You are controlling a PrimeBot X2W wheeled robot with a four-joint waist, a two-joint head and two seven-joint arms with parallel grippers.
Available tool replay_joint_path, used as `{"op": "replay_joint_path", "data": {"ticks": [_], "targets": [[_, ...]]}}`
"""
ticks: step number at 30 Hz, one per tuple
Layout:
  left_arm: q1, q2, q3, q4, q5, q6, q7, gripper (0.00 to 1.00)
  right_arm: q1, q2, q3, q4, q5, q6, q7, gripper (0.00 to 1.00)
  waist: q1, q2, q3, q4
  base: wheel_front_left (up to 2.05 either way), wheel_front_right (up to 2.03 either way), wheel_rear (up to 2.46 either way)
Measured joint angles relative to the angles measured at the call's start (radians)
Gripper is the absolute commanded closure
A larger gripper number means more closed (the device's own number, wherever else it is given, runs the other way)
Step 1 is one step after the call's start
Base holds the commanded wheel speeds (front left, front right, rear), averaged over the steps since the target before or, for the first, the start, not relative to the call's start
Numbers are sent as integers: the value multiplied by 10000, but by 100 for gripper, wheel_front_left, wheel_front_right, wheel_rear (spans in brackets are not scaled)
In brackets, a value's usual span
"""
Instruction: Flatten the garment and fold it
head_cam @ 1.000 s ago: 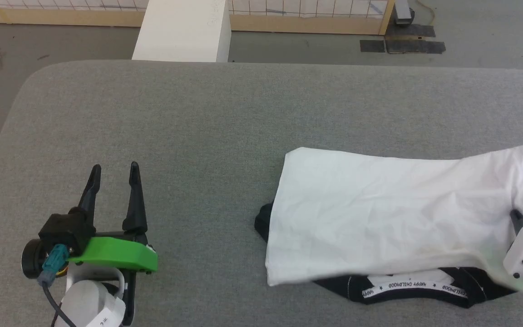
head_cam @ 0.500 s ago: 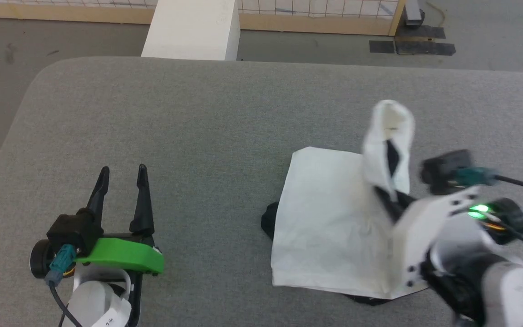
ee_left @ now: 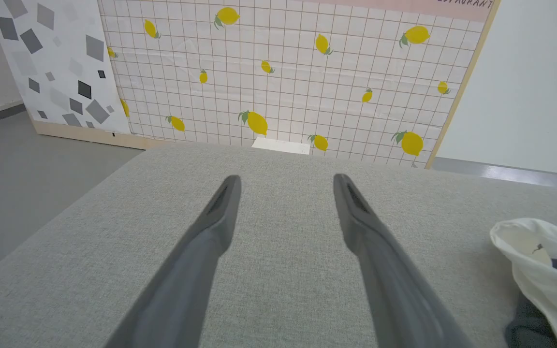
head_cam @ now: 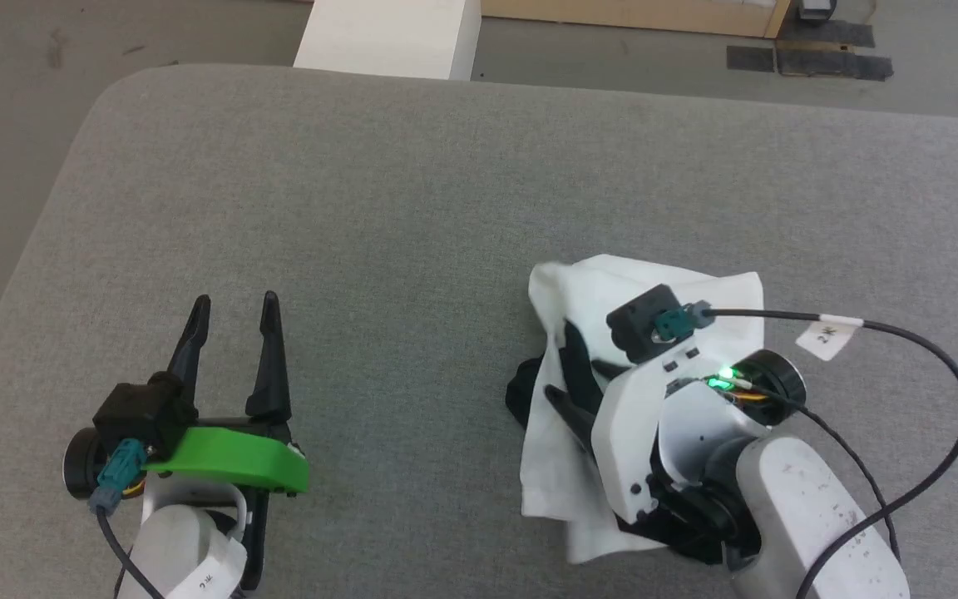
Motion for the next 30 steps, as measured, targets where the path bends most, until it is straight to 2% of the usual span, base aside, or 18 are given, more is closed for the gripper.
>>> {"op": "replay_joint_path", "data": {"ticks": [2, 3, 5, 9, 13, 15, 19, 30], "targets": [[0, -4, 52, -2, 29, -31, 0, 0, -43, 2, -54, 25, 293, 0, -418, 0, 0, 0, 36, 5, 0, 0, 0], [9, -12, 159, -2, 44, -42, 0, 0, -61, 2, -581, -328, 1041, 0, -1965, 0, 0, 0, -30, -94, 0, 0, 0], [17, -19, 184, -10, 46, -44, 0, 0, -42, -2, -1028, -594, 1457, 0, -2821, 0, 0, 0, -101, -172, 0, 0, 0], [51, -33, 215, -61, 81, -67, -2, 0, 456, 2, -2098, -1116, 2127, -2, -4134, 0, 0, 0, -269, -342, 0, 0, 0], [59, -42, 247, -138, 134, -67, -2, 0, 1347, -6, -3200, -1244, 3080, -2, -4834, 0, 0, 0, -395, -529, 0, 0, 0], [81, -42, 295, -186, 146, -69, -4, 0, 1791, -15, -3651, -1058, 3551, -2, -4907, 0, 0, 0, -447, -637, 0, 0, 0], [112, -46, 322, -245, 150, -69, -6, 0, 2209, -19, -4130, -351, 3626, -2, -4521, 0, 0, 0, -481, -800, 0, 0, 0], [109, -52, 178, -278, 196, -71, -10, 0, 1664, -21, -3856, 1396, 3814, -4, -2698, 0, 0, 0, -279, -723, 0, 0, 0]]}}
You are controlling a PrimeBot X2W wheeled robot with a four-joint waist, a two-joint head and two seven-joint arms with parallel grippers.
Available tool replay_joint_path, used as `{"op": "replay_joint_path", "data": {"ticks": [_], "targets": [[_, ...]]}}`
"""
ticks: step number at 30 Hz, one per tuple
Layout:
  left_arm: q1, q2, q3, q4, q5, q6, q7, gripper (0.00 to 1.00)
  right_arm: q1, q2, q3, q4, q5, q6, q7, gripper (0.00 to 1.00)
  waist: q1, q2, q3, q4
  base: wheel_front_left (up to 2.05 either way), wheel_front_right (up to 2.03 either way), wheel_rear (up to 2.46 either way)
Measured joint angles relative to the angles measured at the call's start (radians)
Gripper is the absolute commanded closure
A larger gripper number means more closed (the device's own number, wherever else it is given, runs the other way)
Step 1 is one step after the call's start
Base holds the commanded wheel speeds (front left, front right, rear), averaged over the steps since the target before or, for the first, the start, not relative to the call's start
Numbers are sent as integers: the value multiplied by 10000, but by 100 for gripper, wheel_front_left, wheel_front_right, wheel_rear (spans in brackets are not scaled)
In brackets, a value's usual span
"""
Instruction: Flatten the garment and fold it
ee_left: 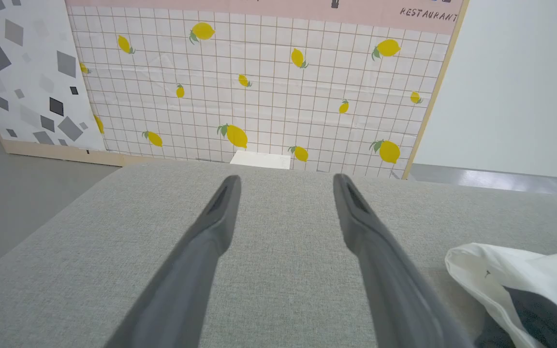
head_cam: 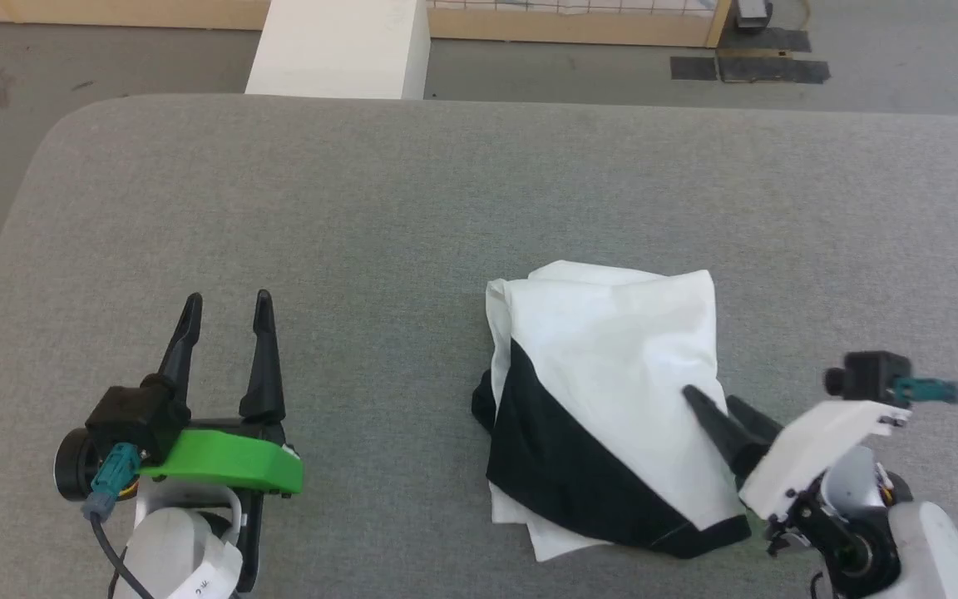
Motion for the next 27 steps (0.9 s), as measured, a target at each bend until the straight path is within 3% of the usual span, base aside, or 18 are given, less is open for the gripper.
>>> {"op": "replay_joint_path", "data": {"ticks": [3, 4, 5, 6, 7, 14, 19, 21, 27], "targets": [[0, 0, -21, 10, -2, 0, 0, 0, -232, -2, 232, 286, -61, 2, 763, 0, 0, 0, 28, 92, 0, 0, 0], [0, 0, -23, 15, -2, 0, 0, 0, -249, 0, 286, 334, -105, 0, 995, 12, 0, 0, 29, 116, 0, 0, 0], [0, 0, -27, 23, -2, 0, 0, 0, -255, 0, 334, 357, -144, 0, 1248, 58, 0, 0, 26, 146, 0, 0, 0], [1, 0, -29, 31, -2, 0, 0, 0, -257, 2, 343, 347, -192, 2, 1417, 75, 0, 0, 19, 171, 0, 0, 0], [2, -2, -27, 38, -4, 0, 0, 0, -265, 0, 336, 328, -257, 2, 1505, 100, 0, 0, 8, 186, 0, 0, 0], [146, -4, 54, 46, 0, 0, -2, 0, -309, 25, 146, -341, -1595, 2, 1860, 100, 0, 0, -96, 78, 0, 0, 0], [245, -4, 75, -109, 69, 0, -2, 0, -495, -71, 188, -1360, -3812, 2, 2660, 100, 0, 0, -102, -304, 0, 0, 0], [251, 4, 84, -194, 104, -2, -2, 0, -542, -384, 286, -1657, -4362, 6, 2924, 100, 0, 0, -81, -502, 0, 0, 0], [149, 12, 27, -619, 196, 0, -2, 0, -913, -2238, -6, -1847, -5586, 6, 2777, 100, 0, 1, 114, -1334, 0, 0, 0]]}}
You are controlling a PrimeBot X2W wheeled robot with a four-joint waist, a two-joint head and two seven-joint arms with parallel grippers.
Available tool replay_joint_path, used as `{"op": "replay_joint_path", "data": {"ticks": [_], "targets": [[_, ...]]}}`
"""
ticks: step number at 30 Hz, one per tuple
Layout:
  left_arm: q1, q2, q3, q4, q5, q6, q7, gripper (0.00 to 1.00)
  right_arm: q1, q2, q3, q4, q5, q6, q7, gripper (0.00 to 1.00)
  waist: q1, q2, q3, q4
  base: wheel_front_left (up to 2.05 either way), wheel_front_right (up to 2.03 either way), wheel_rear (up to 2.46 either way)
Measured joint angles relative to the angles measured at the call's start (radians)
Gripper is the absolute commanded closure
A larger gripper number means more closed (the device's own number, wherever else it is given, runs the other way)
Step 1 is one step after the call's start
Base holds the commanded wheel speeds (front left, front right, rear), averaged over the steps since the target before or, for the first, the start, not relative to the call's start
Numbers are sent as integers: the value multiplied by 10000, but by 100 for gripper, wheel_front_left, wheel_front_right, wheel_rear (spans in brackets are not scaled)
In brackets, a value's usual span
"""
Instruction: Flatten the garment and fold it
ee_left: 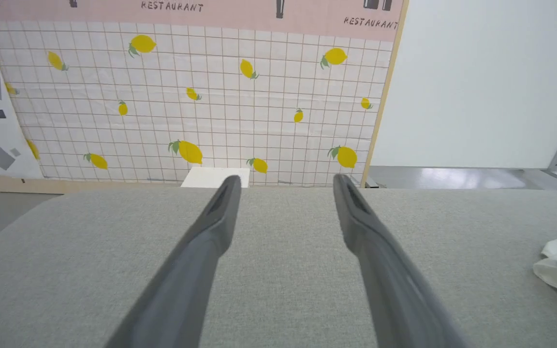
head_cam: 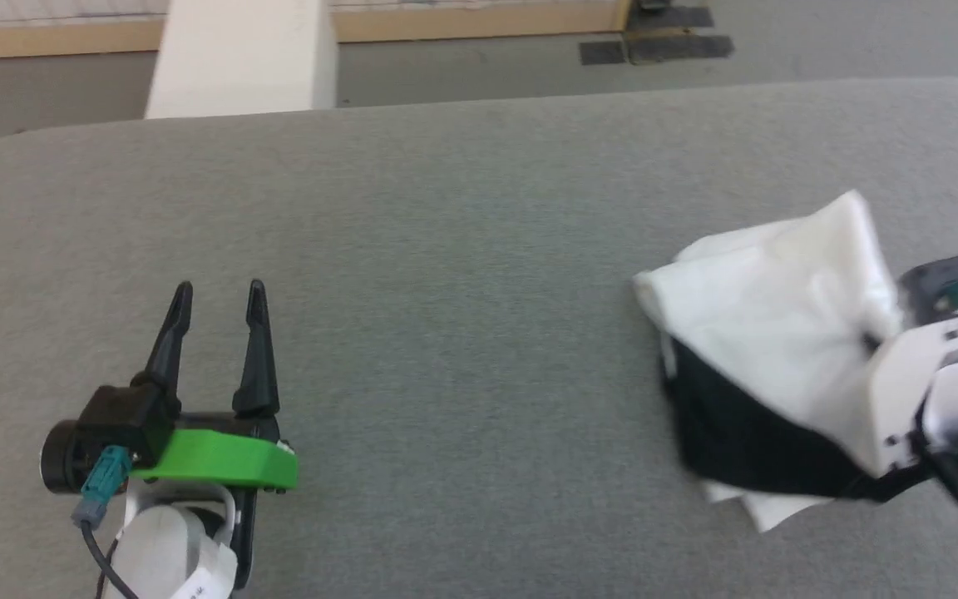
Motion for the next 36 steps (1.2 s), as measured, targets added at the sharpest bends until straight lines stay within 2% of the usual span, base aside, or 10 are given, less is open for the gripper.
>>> {"op": "replay_joint_path", "data": {"ticks": [7, 14, 21, 25, 26, 28, 36], "targets": [[-546, 259, -27, -389, 284, 0, 0, 0, -1049, -1292, -207, 1174, -518, 0, -1024, 100, 0, 0, 515, -1073, 0, 0, 0], [-1051, 736, -184, -698, 420, 0, 17, 0, -2025, -1954, -282, 2410, -1300, 2, -2151, 100, 0, -1, 1511, -1778, 0, 0, 0], [-1401, 926, -460, -882, 477, -8, 207, 0, -3139, -2631, -1104, 4036, -2334, 2, -3432, 100, 1, 0, 2534, -2088, 0, 0, 0], [-1443, 999, -525, -878, 474, -6, 238, 0, -3574, -2706, -1593, 4941, -2629, 4, -3866, 100, 1, 0, 2923, -2069, 0, 0, 0], [-1446, 999, -533, -861, 464, -6, 249, 0, -3609, -2715, -1661, 5120, -2671, 4, -4029, 77, 3, 0, 2973, -2024, 0, 0, 0], [-1444, 1001, -541, -813, 441, -6, 251, 0, -3679, -2709, -1831, 5423, -2746, 4, -4293, 0, 2, -1, 3013, -1923, 0, 0, 0], [-1365, 744, -608, -142, 171, 10, 96, 0, -3750, -2658, -2506, 5985, -2859, 2, -5751, 0, 2, 0, 2387, -1610, 0, 0, 0]]}}
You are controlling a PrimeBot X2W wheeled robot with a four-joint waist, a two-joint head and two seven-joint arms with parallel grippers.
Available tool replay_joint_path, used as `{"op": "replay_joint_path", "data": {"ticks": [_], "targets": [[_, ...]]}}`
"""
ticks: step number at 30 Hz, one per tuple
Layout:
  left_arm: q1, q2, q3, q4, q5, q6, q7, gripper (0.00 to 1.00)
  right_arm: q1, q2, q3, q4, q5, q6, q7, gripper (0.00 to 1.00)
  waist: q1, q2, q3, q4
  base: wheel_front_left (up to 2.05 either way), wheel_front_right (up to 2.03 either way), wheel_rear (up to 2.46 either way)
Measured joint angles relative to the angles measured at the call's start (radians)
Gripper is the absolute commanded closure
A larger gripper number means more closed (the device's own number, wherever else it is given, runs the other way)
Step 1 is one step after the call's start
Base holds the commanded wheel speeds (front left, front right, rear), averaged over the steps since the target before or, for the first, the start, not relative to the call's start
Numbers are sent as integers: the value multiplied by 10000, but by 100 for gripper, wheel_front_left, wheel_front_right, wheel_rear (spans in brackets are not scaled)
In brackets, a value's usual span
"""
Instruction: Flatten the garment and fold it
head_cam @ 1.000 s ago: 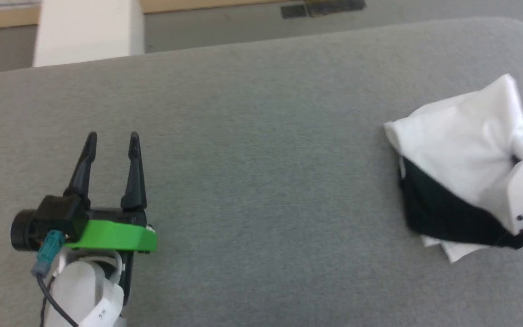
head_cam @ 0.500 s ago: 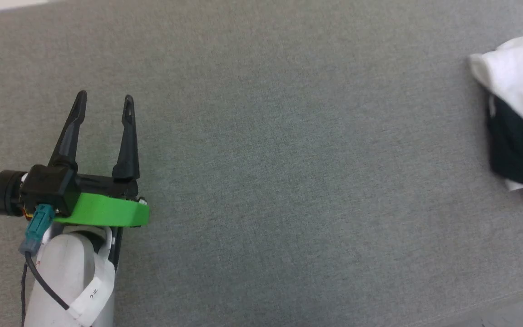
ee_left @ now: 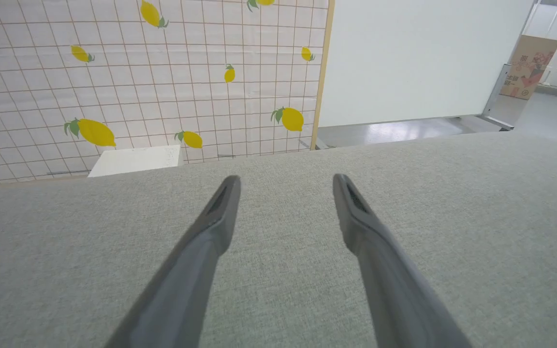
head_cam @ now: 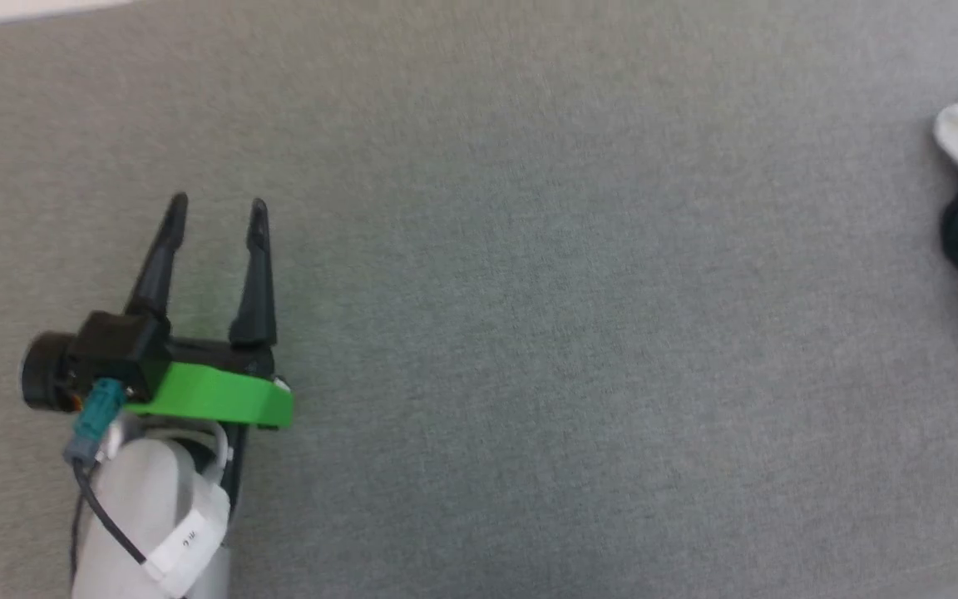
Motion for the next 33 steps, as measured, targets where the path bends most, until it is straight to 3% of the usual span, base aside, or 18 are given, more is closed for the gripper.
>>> {"op": "replay_joint_path", "data": {"ticks": [5, 6, 9, 15, 24, 33], "targets": [[490, -288, -67, 407, -384, 31, -40, 0, 461, 598, 180, -464, 842, 0, -1095, 0, -2, 0, -835, 236, 0, 0, 0], [790, -414, -102, 562, -522, 65, -44, 0, 999, 1235, 301, -1212, 1597, 0, -1678, 0, -2, 0, -1346, 396, 0, 0, 0], [1010, -449, -167, 750, -552, 82, -56, 0, 1735, 1797, 466, -2130, 2573, 0, -2205, 0, -2, 0, -1847, 584, 0, 0, 0], [1396, -598, -303, 1043, -627, 92, -84, 0, 3531, 2819, 997, -4243, 3413, 0, -2602, 0, -3, 0, -2724, 1058, 0, 0, 0], [1988, -708, -451, 1377, -901, 94, -92, 0, 5585, 4249, 1289, -6251, 3871, 0, -2769, 0, -3, 0, -3760, 1858, 0, 0, 0], [2282, -742, -523, 1501, -905, 100, -96, 0, 6558, 4727, 1425, -6579, 3572, -2, -3056, 0, -3, 0, -4417, 2556, 0, 0, 0]]}}
